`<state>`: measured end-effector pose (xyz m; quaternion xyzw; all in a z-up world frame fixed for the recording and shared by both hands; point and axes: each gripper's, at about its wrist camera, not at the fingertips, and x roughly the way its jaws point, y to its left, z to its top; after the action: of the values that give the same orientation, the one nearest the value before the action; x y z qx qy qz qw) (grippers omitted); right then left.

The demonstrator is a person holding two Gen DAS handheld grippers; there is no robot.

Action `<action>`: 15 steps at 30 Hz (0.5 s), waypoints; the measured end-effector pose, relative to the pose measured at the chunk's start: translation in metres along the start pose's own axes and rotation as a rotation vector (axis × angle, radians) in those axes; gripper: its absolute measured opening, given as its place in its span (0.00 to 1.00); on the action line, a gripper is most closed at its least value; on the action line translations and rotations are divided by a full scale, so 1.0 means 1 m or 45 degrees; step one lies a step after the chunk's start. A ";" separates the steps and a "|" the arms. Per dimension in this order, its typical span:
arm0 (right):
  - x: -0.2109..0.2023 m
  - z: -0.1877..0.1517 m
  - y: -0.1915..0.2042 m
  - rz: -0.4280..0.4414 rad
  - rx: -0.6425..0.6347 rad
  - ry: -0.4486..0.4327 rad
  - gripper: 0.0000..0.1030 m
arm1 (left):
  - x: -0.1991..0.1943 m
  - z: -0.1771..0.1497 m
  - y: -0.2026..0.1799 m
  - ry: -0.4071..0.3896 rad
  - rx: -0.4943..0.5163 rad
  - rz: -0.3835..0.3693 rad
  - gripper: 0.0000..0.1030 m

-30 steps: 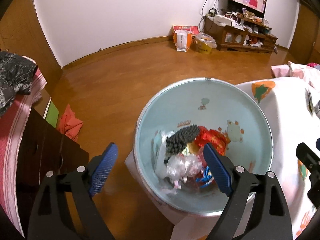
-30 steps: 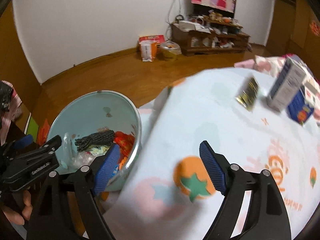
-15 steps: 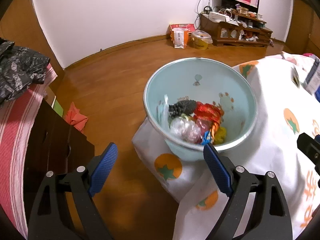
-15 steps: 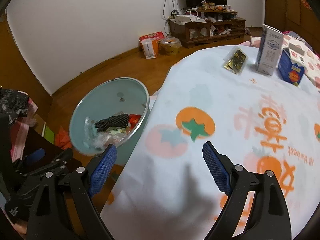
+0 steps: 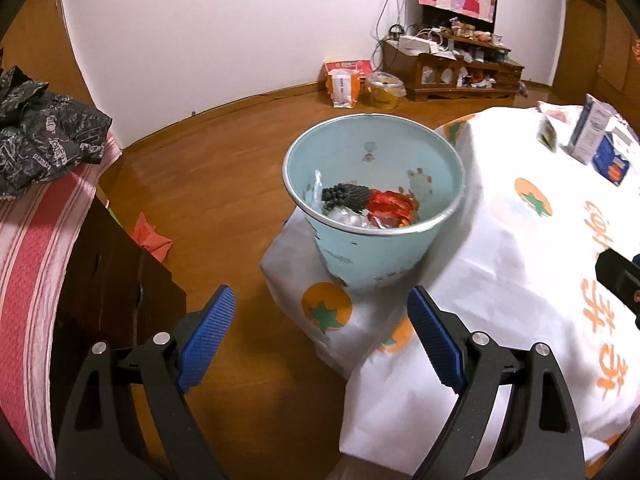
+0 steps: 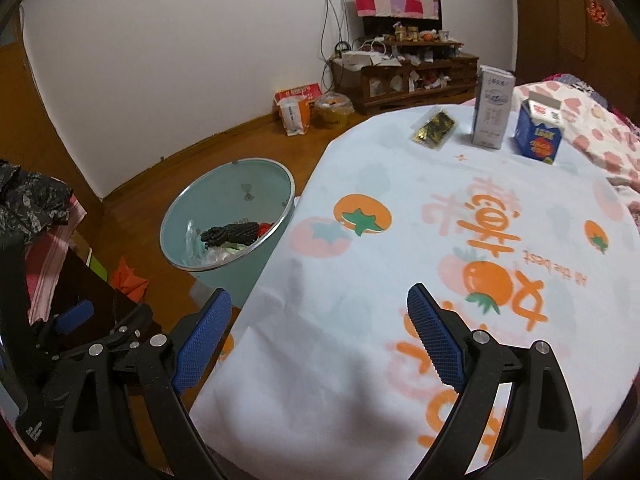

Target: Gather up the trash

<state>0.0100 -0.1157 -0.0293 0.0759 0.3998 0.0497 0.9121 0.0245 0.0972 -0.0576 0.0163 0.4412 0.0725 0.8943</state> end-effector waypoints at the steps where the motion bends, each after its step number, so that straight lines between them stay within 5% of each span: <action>1: -0.005 -0.002 0.000 0.003 0.003 -0.012 0.86 | -0.004 -0.002 0.000 -0.006 0.003 -0.006 0.84; 15: -0.086 0.005 0.008 -0.009 -0.001 -0.367 0.89 | -0.090 0.006 0.005 -0.374 0.018 0.045 0.94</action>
<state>-0.0452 -0.1210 0.0376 0.0805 0.2650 0.0353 0.9602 -0.0252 0.0889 0.0175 0.0409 0.3056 0.0817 0.9478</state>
